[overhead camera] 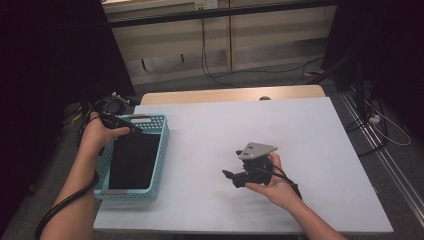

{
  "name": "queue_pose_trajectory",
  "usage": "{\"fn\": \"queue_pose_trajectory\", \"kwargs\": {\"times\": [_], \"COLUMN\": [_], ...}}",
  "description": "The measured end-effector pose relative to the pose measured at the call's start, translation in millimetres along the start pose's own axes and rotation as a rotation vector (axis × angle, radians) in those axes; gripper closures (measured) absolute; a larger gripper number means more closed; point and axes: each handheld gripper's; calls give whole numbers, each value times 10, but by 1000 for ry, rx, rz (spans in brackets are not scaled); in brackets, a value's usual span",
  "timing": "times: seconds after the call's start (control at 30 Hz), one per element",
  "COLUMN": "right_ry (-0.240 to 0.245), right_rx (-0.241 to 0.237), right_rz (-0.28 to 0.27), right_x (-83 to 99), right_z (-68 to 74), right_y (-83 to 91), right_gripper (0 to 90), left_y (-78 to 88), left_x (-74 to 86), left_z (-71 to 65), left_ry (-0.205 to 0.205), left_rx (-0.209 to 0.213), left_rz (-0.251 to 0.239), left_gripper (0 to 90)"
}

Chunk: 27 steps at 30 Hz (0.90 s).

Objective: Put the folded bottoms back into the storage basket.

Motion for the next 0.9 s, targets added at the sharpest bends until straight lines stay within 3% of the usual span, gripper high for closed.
{"fn": "queue_pose_trajectory", "kwargs": {"times": [0.1,0.17,0.23,0.33,0.43,0.53,0.63,0.7,0.9], "right_ry": [-7,-10,-9,11,9,-1,-9,-14,-20], "right_rx": [9,16,26,38,36,36,45,50,52], "right_rz": [7,10,8,3,-6,-11,-11,-13,-14], "right_x": [88,116,133,145,145,161,191,205,207], "right_z": [-32,-47,-54,-43,-53,-82,-114,-135,-158], "right_y": [52,70,89,123,157,176,188,193,179], "right_gripper": [227,228,228,228,227,227,225,225,226], "left_y": [-123,-241,-337,-458,-569,-689,-749,-779,-869], "left_x": [117,213,293,383,446,497,504,477,404], "left_z": [-6,2,28,55,83,116,154,169,221], "left_ry": [28,70,113,123,150,175,212,205,190], "left_rx": [-11,26,60,66,65,70,59,44,3], "left_rz": [25,73,107,135,139,173,141,138,40], "left_gripper": [462,618,723,833,896,900,900,900,900]}}
Point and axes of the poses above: each handheld gripper's, and its own axes: y roughly backward along the jaws, x roughly out of its underside, z roughly to its left, and after that the axes turned 5 degrees about -y, right-handed
